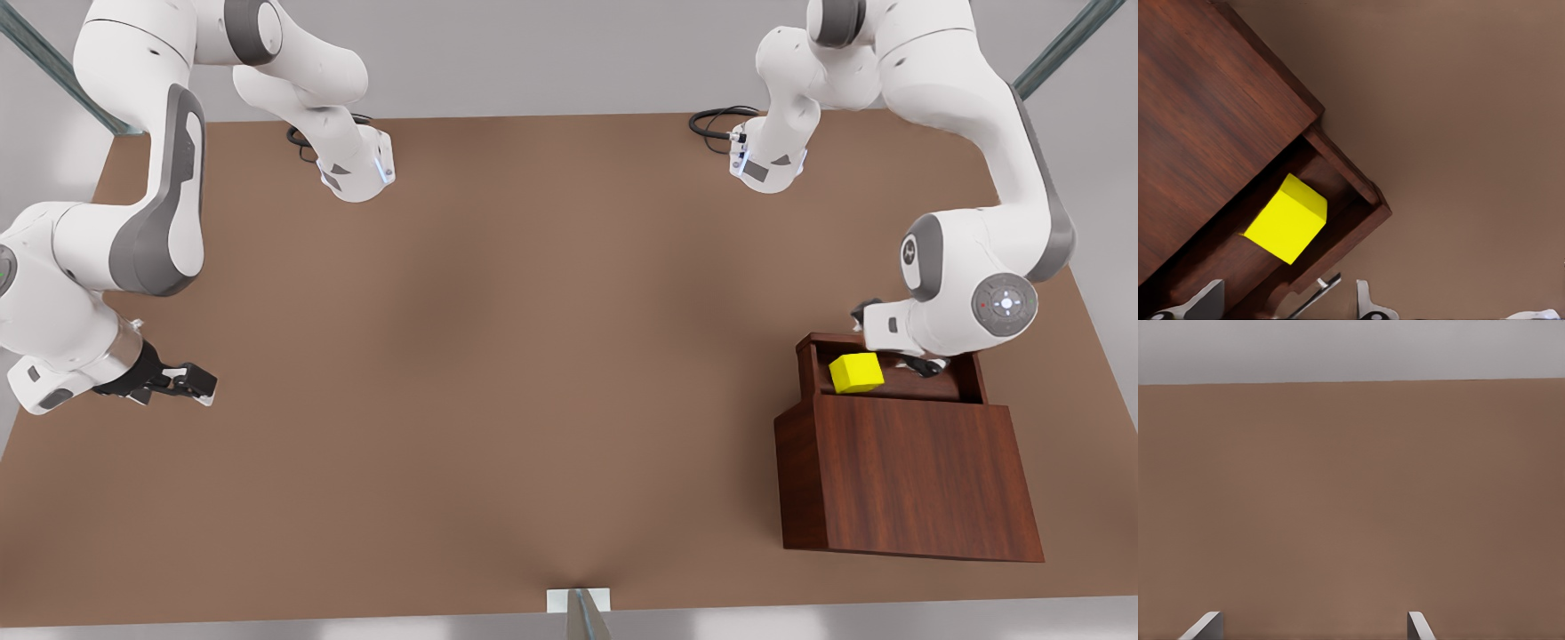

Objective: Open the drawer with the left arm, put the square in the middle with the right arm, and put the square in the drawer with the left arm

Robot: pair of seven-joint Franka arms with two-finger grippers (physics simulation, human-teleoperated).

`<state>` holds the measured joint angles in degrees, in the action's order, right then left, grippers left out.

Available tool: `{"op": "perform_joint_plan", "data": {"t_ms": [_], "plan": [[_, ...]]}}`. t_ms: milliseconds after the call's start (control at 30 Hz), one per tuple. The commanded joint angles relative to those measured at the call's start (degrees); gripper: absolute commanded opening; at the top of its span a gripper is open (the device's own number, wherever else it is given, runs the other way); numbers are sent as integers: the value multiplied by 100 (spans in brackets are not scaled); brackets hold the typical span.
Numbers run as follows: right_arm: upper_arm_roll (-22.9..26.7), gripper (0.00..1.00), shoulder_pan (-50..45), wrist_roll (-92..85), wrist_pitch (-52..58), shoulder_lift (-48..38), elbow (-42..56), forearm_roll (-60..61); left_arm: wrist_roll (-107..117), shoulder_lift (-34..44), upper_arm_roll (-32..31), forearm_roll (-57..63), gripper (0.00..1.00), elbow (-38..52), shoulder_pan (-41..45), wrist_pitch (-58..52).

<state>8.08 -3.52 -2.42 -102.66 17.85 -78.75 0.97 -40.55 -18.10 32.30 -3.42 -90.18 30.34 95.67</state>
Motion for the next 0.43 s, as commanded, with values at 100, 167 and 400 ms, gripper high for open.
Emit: {"op": "perform_joint_plan", "data": {"t_ms": [100, 167, 400], "plan": [[0, 100, 0, 5, 0, 0, 0, 0, 2226, 26, -311, -713, 100, 625, -370, -4], [0, 100, 0, 5, 0, 0, 0, 0, 3360, 166, -2279, -537, 100, 1082, -2013, 31], [0, 100, 0, 5, -35, 0, 0, 0, 4204, 474, -3802, 650, 100, 1012, -3131, 242]]}}
